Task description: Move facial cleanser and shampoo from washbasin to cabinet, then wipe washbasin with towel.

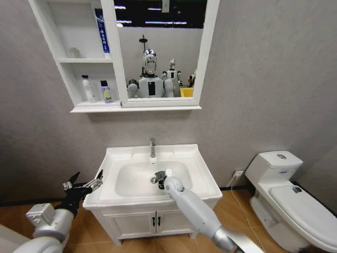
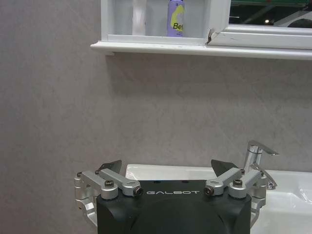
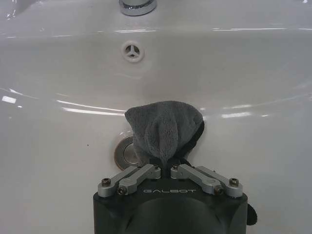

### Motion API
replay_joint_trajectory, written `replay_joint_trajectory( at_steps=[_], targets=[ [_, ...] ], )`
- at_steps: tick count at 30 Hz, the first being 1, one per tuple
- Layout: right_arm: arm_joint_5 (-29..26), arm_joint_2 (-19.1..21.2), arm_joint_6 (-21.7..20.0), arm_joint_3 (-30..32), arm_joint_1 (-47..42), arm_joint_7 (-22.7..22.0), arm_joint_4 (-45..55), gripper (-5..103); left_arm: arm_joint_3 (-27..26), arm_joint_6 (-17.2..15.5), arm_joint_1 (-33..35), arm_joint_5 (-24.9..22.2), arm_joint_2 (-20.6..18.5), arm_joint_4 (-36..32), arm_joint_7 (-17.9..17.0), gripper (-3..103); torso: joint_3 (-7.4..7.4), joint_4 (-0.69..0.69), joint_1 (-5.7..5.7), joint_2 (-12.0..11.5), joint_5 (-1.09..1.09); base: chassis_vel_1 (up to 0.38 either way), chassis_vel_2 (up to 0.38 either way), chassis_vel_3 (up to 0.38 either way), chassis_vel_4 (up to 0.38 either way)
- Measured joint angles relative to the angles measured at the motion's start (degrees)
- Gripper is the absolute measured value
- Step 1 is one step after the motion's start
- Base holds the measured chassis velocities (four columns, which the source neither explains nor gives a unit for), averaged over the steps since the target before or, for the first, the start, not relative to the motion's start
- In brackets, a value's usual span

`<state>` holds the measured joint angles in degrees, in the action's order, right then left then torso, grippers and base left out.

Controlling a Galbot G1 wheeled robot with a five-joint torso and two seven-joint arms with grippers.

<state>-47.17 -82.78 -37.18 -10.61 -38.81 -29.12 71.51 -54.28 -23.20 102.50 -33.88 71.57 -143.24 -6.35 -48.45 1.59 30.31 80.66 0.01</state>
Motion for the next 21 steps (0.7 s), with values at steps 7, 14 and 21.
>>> replay_joint_trajectory(
  at_steps=[7,14,21],
  targets=[
    [2.3,-3.9,1.0,-0.6,0.9,2.0,-3.3,4,0.0,0.0,0.0,0.0,0.0,0.0,0.0,100,0.0,-0.01,0.0,0.0,-0.01,0.0,0.0,0.0,0.0],
    [3.4,-8.4,1.8,-0.9,2.2,3.1,-6.3,4,0.0,0.0,0.0,0.0,0.0,0.0,0.0,100,0.0,-0.01,0.0,0.0,-0.01,0.0,0.0,0.0,0.0],
    [3.3,-7.3,1.8,-0.3,1.7,3.4,-6.8,4,0.0,0.0,0.0,0.0,0.0,0.0,0.0,100,0.0,0.01,0.0,0.0,0.0,0.0,0.0,0.0,0.0]
  ],
)
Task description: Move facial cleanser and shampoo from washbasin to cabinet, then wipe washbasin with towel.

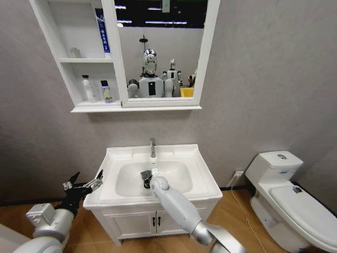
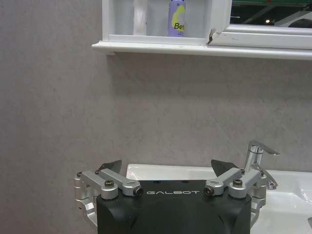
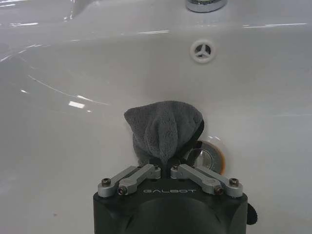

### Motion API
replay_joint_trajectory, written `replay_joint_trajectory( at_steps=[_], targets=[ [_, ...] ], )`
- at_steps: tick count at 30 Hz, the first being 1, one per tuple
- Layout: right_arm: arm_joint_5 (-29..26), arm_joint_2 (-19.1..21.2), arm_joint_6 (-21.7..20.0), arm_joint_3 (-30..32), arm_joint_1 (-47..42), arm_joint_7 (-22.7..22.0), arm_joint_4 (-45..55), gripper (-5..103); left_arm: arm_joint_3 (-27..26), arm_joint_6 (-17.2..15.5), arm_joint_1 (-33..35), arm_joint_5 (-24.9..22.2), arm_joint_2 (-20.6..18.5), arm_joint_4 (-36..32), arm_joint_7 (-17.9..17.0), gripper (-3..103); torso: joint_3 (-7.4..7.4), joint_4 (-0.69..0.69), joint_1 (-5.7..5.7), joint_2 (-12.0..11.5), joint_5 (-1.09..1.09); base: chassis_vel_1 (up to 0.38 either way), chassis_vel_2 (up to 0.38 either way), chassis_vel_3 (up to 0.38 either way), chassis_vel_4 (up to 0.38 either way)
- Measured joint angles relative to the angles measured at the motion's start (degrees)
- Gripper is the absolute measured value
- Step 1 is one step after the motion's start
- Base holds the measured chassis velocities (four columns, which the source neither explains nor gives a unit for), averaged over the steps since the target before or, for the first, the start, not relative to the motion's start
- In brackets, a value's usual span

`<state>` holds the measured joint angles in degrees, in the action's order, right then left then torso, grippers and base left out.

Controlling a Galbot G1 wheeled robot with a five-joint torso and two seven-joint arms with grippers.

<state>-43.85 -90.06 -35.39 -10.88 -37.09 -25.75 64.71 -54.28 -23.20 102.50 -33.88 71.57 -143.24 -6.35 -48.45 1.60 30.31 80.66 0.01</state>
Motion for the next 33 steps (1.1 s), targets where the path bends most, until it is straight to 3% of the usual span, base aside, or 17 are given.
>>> replay_joint_trajectory(
  at_steps=[8,20,26,33],
  targets=[
    [-2.1,6.0,-0.5,0.8,-1.6,-0.8,4.6,4,0.0,0.0,0.0,0.0,0.0,0.0,0.0,100,0.0,0.01,0.0,0.0,0.01,0.0,0.0,0.0,0.0],
    [-4.1,11.4,-1.4,2.0,-3.3,-2.4,10.5,4,0.0,0.0,0.0,0.0,0.0,0.0,0.0,100,0.0,0.0,0.0,0.0,0.01,0.0,0.0,0.0,0.0],
    [-4.1,11.2,-1.4,1.8,-2.8,-2.3,8.9,4,0.0,0.0,0.0,0.0,0.0,0.0,0.0,100,0.0,0.0,0.0,0.0,0.0,0.0,0.0,0.0,0.0],
    [-2.8,7.5,-0.6,1.1,-1.4,-0.6,4.5,4,0.0,0.0,0.0,0.0,0.0,0.0,0.0,100,0.0,0.0,0.0,0.0,0.0,0.0,0.0,0.0,0.0]
  ],
)
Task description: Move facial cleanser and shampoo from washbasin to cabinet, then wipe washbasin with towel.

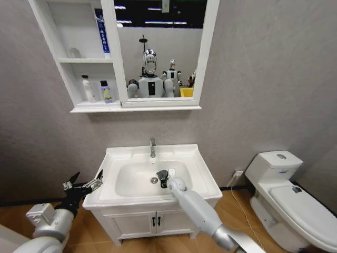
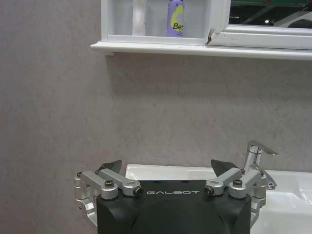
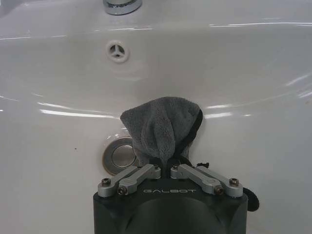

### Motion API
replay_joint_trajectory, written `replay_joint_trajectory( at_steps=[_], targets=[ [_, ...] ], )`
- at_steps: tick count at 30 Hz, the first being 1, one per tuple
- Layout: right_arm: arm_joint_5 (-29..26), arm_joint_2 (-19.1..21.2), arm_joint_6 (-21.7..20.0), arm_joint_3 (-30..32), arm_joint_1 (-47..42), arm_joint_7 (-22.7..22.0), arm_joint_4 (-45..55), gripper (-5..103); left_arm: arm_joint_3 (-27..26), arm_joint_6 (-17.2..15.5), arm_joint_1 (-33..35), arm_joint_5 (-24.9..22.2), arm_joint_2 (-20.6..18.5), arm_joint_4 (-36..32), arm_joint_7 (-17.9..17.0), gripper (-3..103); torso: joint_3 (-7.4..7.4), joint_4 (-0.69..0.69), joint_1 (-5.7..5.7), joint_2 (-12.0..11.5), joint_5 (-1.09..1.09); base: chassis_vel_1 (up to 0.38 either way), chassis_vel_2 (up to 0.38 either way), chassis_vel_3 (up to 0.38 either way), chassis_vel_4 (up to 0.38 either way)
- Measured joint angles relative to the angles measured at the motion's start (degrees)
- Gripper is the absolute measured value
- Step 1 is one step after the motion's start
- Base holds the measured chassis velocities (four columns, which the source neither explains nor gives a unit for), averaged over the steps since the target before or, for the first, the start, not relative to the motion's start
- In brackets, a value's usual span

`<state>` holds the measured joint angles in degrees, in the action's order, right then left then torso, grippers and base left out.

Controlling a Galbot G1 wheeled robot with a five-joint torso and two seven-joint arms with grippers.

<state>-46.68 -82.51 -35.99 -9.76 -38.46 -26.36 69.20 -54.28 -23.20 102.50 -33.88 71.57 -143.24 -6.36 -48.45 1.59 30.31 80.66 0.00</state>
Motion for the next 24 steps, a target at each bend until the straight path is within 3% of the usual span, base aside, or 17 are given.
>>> replay_joint_trajectory(
  at_steps=[6,13,24],
  targets=[
    [0.9,-5.0,0.3,-1.2,0.8,0.1,-2.4,4,0.0,0.0,0.0,0.0,0.0,0.0,0.0,100,0.0,-0.02,0.0,0.0,0.0,0.0,0.0,0.0,0.0],
    [1.7,-6.7,0.4,-1.0,1.1,0.1,-3.9,4,0.0,0.0,0.0,0.0,0.0,0.0,0.0,100,0.0,-0.02,0.0,0.0,0.0,0.0,0.0,0.0,0.0],
    [-1.3,0.8,-1.0,0.0,-3.4,-3.3,5.2,4,0.0,0.0,0.0,0.0,0.0,0.0,0.0,100,0.0,0.0,0.0,0.0,0.02,0.0,0.0,0.0,0.0]
  ],
)
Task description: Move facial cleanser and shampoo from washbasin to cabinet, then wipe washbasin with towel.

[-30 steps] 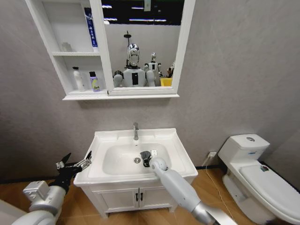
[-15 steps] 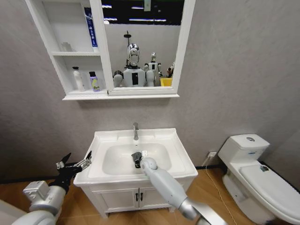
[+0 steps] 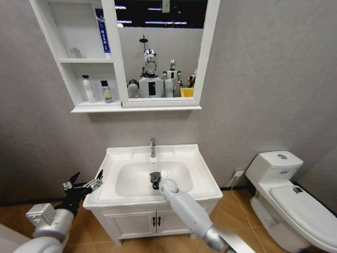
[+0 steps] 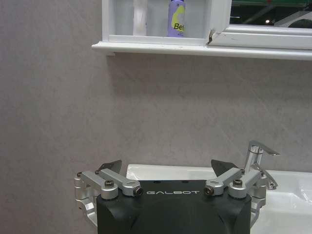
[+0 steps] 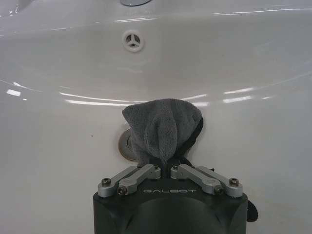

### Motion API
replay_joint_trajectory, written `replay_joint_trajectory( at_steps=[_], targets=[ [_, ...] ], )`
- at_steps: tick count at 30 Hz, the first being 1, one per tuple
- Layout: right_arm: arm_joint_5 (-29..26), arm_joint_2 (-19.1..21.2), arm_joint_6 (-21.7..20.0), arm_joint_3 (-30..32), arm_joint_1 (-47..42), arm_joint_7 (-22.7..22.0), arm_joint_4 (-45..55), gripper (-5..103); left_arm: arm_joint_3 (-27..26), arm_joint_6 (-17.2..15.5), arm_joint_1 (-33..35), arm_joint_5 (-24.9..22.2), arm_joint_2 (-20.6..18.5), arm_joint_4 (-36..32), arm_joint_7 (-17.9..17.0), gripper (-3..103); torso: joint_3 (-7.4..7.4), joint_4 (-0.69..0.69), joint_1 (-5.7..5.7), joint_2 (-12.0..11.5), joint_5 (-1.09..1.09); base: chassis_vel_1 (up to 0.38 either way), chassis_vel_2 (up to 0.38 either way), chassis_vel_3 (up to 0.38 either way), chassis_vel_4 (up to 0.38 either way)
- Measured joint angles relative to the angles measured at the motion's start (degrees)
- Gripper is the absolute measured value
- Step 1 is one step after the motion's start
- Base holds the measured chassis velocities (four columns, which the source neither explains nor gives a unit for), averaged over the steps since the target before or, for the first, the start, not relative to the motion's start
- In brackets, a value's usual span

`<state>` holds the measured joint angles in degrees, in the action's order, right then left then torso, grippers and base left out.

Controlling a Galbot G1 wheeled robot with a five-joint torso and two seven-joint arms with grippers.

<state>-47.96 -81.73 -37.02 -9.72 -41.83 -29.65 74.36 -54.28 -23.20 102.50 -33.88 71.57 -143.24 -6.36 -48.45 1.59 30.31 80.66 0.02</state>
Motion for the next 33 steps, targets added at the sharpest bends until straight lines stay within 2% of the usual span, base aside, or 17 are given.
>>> replay_joint_trajectory(
  at_steps=[6,14,17,18,20,27,30,33],
  targets=[
    [-0.4,4.0,-1.0,2.2,-2.9,-2.0,4.3,4,0.0,0.0,0.0,0.0,0.0,0.0,0.0,100,0.0,-0.02,0.0,0.0,0.01,0.0,0.0,0.0,0.0],
    [1.7,6.1,-0.3,3.6,-4.7,-2.2,6.6,4,0.0,0.0,0.0,0.0,0.0,0.0,0.0,100,0.01,-0.02,0.0,0.0,0.0,0.0,0.0,0.0,0.0],
    [8.5,6.5,2.4,4.4,-5.3,-1.6,6.5,4,0.0,0.0,0.0,0.0,0.0,0.0,0.0,100,0.01,0.0,0.0,0.0,-0.01,0.0,0.0,0.0,0.0],
    [8.5,6.5,2.4,4.4,-5.3,-1.6,6.5,4,0.0,0.0,0.0,0.0,0.0,0.0,0.0,100,0.01,0.0,0.0,0.0,-0.01,0.0,0.0,0.0,0.0],
    [11.9,6.4,4.0,4.6,-5.3,-1.5,6.0,4,0.0,0.0,0.0,0.0,0.0,0.0,0.0,100,0.0,0.0,0.0,0.0,-0.01,0.0,0.0,0.0,0.0],
    [15.7,6.3,6.7,4.8,-4.1,-1.6,5.1,4,0.0,0.0,0.0,0.0,0.0,0.0,0.0,100,-0.02,0.01,0.0,0.0,-0.01,0.0,0.0,0.0,0.0],
    [18.9,6.2,10.6,5.2,-2.6,0.3,4.0,4,0.0,0.0,0.0,0.0,0.0,0.0,0.0,100,-0.02,0.01,0.0,0.0,-0.01,0.0,0.0,0.0,0.0],
    [20.1,6.2,12.1,5.3,-2.0,1.1,3.7,4,0.0,0.0,0.0,0.0,0.0,0.0,0.0,100,-0.01,0.0,0.0,0.0,-0.01,0.0,0.0,0.0,0.0]
  ],
)
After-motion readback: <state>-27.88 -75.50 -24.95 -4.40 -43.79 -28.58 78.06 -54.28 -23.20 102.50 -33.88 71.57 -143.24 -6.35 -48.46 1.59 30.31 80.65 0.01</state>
